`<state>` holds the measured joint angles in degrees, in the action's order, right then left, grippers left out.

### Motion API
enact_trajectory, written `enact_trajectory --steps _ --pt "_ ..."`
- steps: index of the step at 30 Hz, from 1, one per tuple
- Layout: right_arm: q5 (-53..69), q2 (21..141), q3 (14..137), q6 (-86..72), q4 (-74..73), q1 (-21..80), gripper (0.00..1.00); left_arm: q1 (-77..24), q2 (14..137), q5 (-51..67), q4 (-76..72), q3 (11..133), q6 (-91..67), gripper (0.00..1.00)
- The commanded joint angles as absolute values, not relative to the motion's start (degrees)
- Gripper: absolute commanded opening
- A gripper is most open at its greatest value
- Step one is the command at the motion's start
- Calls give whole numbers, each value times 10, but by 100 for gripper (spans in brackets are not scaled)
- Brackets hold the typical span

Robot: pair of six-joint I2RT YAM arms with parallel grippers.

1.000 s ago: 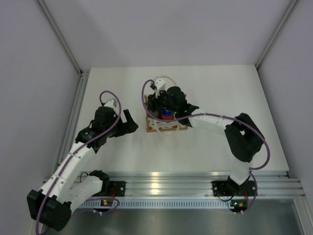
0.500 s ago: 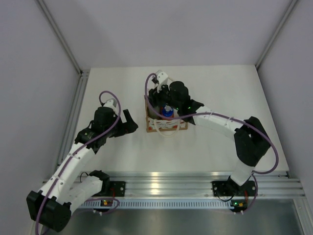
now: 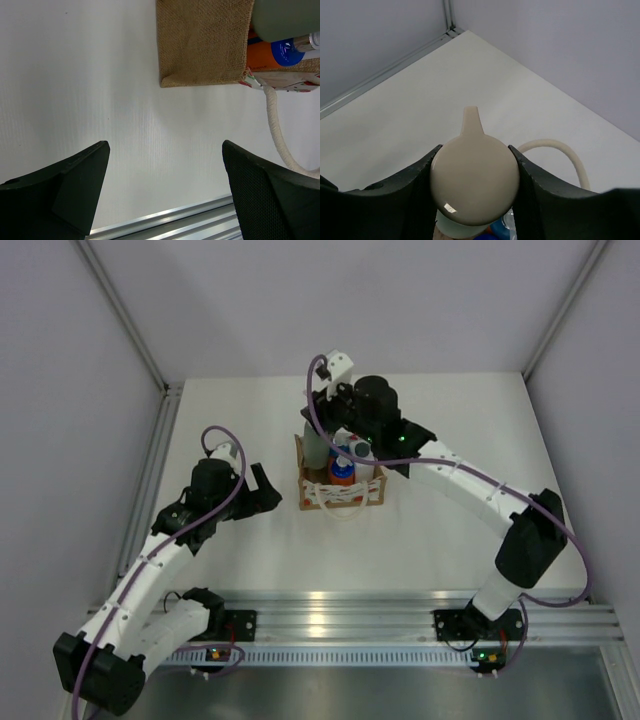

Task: Take the personal care products out of the canvas bag

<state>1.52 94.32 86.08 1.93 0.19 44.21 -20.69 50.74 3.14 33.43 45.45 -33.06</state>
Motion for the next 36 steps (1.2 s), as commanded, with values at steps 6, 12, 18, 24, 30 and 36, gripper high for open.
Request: enact_trajectory --steps 6,12,18,24,30,36 --pt "-36 871 986 40 13 435 0 -208 494 25 313 456 -326 98" --pt "-70 859 1007 53 -16 415 0 -208 490 27 312 457 -324 98" --pt "-77 829 990 48 -17 371 0 -208 488 29 312 456 -324 98" --pt "-81 802 952 42 -15 311 0 -208 485 35 312 459 -321 98" --pt "-82 779 867 42 54 254 0 -208 483 38 312 463 -320 98" --pt "-80 780 774 38 137 204 0 -209 483 40 313 463 -319 98"
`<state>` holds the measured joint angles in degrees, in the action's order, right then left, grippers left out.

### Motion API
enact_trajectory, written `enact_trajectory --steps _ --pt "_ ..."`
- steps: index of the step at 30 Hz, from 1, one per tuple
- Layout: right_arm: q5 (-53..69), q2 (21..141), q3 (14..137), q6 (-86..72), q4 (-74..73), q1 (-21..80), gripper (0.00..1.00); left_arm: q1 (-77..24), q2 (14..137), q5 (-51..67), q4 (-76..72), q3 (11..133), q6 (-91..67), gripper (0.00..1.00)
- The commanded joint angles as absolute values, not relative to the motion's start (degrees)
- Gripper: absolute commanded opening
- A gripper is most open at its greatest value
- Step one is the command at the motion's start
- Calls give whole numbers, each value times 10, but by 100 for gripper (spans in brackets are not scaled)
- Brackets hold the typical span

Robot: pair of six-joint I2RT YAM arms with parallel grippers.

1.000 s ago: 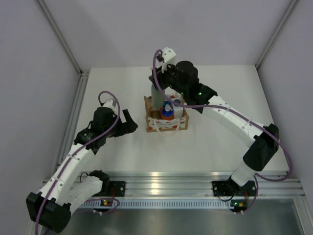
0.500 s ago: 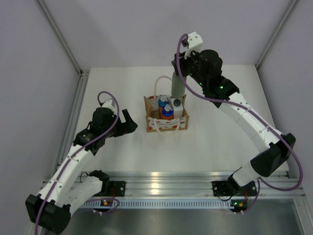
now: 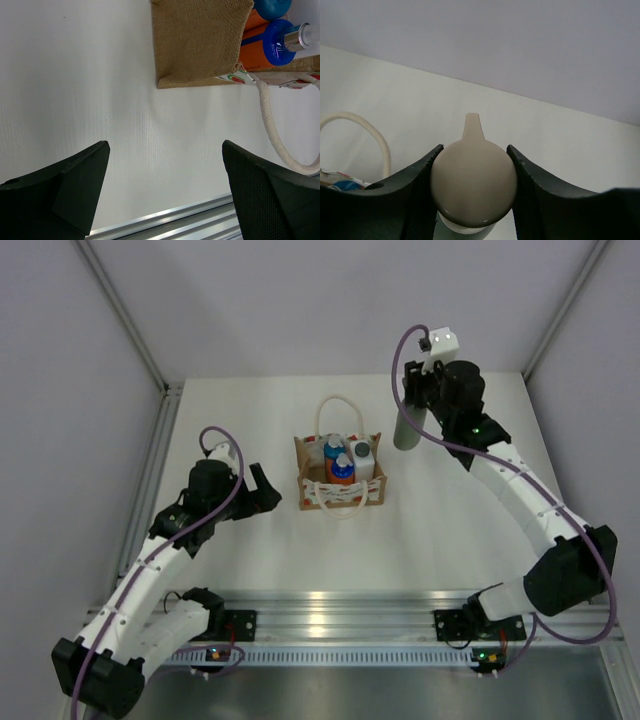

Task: Take the personal care products out of the canvas bag

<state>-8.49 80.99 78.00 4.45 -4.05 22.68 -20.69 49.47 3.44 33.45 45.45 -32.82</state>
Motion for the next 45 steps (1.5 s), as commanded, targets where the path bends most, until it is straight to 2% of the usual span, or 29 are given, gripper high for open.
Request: enact_trajectory --steps 1,4,11,20,21,24,26,28,29,30,32,33,37,45 --pt "-76 780 760 39 150 200 0 -209 483 40 313 463 -319 98" --pt "-73 778 681 44 220 189 0 -208 483 40 313 462 -317 98" --pt "-55 802 594 52 342 166 0 -209 489 45 313 462 -316 98" --pt "-45 845 569 41 342 147 0 -209 490 52 313 462 -314 98" --pt "-45 848 569 42 338 147 5 -208 491 52 313 463 -314 98" --pt "-51 846 560 38 332 147 37 -209 495 55 313 464 -314 98" --pt "-55 844 548 39 336 147 41 -209 495 59 313 464 -314 98" --pt "-56 840 541 40 335 146 53 -208 495 61 313 464 -314 98" --pt "-54 838 541 40 327 147 60 -208 496 61 313 464 -315 98" --pt "-47 832 540 40 326 147 73 -209 497 62 312 466 -316 98" --pt "-41 824 538 40 318 147 82 -209 504 63 312 471 -319 98" --pt "-38 816 539 41 312 146 95 -209 506 67 312 478 -322 98" --pt "-31 791 569 23 239 148 98 -209 525 65 308 504 -337 98" --pt "-30 730 627 -34 69 217 92 -225 568 69 254 536 -367 98"
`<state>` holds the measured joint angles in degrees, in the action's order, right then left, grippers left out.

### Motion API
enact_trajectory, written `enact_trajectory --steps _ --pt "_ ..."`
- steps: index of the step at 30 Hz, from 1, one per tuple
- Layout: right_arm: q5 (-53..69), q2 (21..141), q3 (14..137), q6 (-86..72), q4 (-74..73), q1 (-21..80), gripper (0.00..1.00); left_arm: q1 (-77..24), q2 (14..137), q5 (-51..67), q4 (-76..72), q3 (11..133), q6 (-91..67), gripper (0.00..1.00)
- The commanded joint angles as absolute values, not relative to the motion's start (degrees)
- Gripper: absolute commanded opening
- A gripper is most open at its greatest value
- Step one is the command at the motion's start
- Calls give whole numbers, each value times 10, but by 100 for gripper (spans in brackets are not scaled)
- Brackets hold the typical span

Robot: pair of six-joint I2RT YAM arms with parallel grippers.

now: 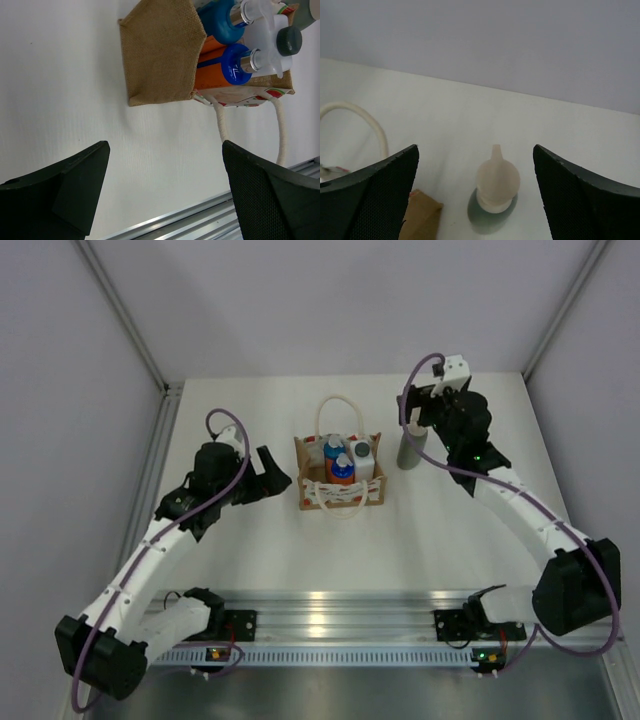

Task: Take the personal care products out of the canvas bag

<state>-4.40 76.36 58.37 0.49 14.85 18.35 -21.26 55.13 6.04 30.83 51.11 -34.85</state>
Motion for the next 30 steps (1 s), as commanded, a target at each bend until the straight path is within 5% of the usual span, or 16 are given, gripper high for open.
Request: enact_trajectory --steps 1,17,20,21,24,28,30 --pt "-30 726 628 -39 35 237 91 -229 576 65 249 539 -370 98" --pt "-64 754 669 -116 -167 378 66 -290 777 -40 224 651 -339 87" --pt "-77 767 678 -114 -176 384 65 -297 800 -47 225 652 -338 70" --pt "-80 772 685 -114 -184 385 65 -301 805 -55 225 650 -343 58" --pt "-98 794 708 -112 -211 385 64 -313 813 -66 224 635 -350 49" --pt "-105 814 729 -120 -230 386 60 -321 831 -78 224 622 -359 17" --pt "-103 824 738 -121 -234 388 59 -324 832 -83 224 621 -362 17"
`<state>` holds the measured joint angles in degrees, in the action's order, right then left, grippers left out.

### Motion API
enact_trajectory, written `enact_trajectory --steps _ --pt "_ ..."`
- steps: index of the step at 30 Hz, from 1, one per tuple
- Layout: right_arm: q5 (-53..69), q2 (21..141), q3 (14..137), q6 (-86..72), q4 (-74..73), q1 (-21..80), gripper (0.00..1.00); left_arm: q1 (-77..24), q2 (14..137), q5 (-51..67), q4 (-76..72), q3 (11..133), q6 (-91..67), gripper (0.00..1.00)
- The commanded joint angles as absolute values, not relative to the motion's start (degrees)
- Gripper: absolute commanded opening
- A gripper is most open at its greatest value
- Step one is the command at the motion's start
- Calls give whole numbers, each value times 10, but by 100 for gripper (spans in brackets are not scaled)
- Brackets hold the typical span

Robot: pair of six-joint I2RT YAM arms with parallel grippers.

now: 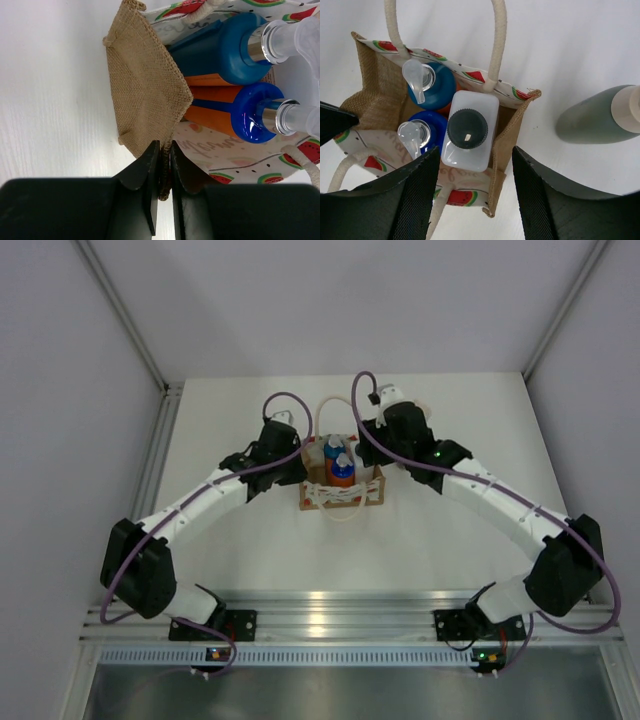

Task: Take the personal care products out of the canvas bag

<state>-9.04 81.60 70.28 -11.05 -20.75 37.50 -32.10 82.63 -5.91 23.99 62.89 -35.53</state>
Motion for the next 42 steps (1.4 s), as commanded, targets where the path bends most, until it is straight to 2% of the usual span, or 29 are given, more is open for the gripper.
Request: enact_trajectory --steps 1,4,7,8,13,16,21,27,34,42 --pt "-102 837 743 -121 -237 392 57 -326 831 -88 224 621 -363 17" --pt "-97 864 764 -120 -251 397 57 -327 828 -92 225 621 -366 16" --pt "-96 888 777 -118 -255 399 57 -330 824 -95 225 620 -369 13" --pt "-95 895 786 -116 -257 399 57 -330 823 -97 224 620 -370 8" --pt "-105 941 811 -111 -270 399 54 -335 818 -97 225 618 -369 3" --pt "-103 956 819 -112 -272 399 49 -335 819 -95 225 615 -369 3" --pt "-107 971 818 -116 -276 400 47 -335 817 -92 225 614 -369 2" --pt "-127 993 816 -118 -279 393 49 -335 813 -92 224 614 -368 2" --pt "-131 1004 812 -119 -278 394 56 -336 809 -94 224 609 -365 2" --pt "-139 1034 829 -114 -276 388 55 -335 802 -96 224 607 -366 1"
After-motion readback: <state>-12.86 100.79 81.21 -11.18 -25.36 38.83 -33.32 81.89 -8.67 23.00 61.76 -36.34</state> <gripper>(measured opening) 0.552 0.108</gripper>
